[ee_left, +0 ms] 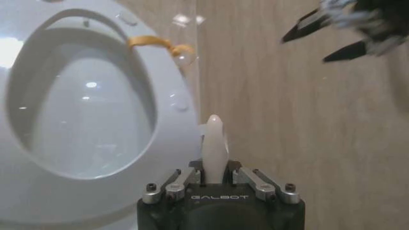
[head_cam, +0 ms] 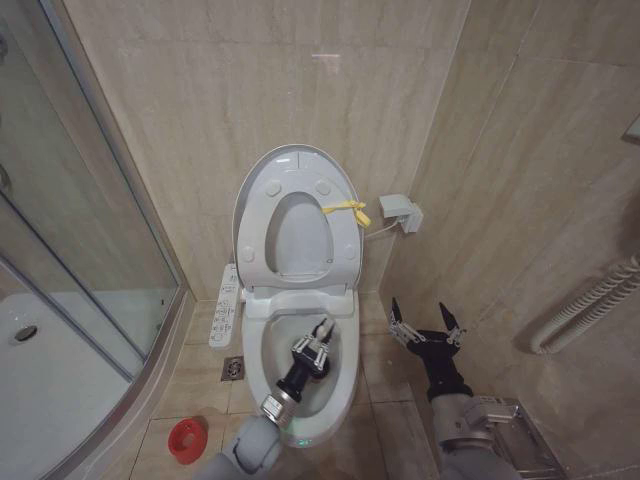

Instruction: Open the toilet lid, clean the toilet bowl with a toilet brush, close the toilet lid, and flush.

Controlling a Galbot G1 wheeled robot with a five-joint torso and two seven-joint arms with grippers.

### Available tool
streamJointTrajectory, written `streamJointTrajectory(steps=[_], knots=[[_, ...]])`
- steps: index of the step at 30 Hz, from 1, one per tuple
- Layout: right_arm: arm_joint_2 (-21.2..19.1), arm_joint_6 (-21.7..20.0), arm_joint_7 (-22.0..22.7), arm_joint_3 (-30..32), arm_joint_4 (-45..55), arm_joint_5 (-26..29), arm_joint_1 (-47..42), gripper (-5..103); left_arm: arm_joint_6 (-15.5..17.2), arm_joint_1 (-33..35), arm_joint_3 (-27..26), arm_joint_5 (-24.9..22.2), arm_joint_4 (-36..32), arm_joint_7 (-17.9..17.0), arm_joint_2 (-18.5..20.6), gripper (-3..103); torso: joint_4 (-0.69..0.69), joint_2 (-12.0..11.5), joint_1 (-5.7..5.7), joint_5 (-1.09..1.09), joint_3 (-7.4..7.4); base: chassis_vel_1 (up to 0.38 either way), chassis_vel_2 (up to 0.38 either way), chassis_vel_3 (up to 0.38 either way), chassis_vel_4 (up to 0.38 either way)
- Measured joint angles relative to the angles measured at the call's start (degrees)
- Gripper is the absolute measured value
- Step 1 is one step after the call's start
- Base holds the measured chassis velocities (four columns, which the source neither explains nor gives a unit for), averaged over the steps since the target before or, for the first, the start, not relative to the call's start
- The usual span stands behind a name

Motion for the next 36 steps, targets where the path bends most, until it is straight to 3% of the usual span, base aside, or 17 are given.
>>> streamJointTrajectory(steps=[12,23,33,36], knots=[[0.0,0.0,0.0,0.0,0.0,0.0,0.0,100,-0.2,-0.5,-2.8,0.2,5.9,0.6,0.9,23,0.0,0.0,0.0,0.0,0.0,0.0,0.0,0.0,0.0],[0.0,0.0,0.0,0.0,0.0,0.0,0.0,100,-0.2,1.5,-1.4,-0.6,-1.4,0.5,1.1,23,-0.01,0.0,0.0,0.0,0.0,0.0,0.0,0.0,0.0],[0.0,0.0,0.0,0.0,0.0,0.0,0.0,100,-1.0,-2.2,-3.3,-0.8,7.8,1.3,0.3,23,-0.01,0.0,0.0,-0.01,0.0,0.0,0.0,0.0,0.0],[0.0,0.0,0.0,0.0,0.0,0.0,0.0,100,-0.9,-2.9,-4.0,-1.6,7.3,1.3,0.4,23,0.0,0.0,0.0,0.01,0.0,0.0,0.0,0.0,0.0]])
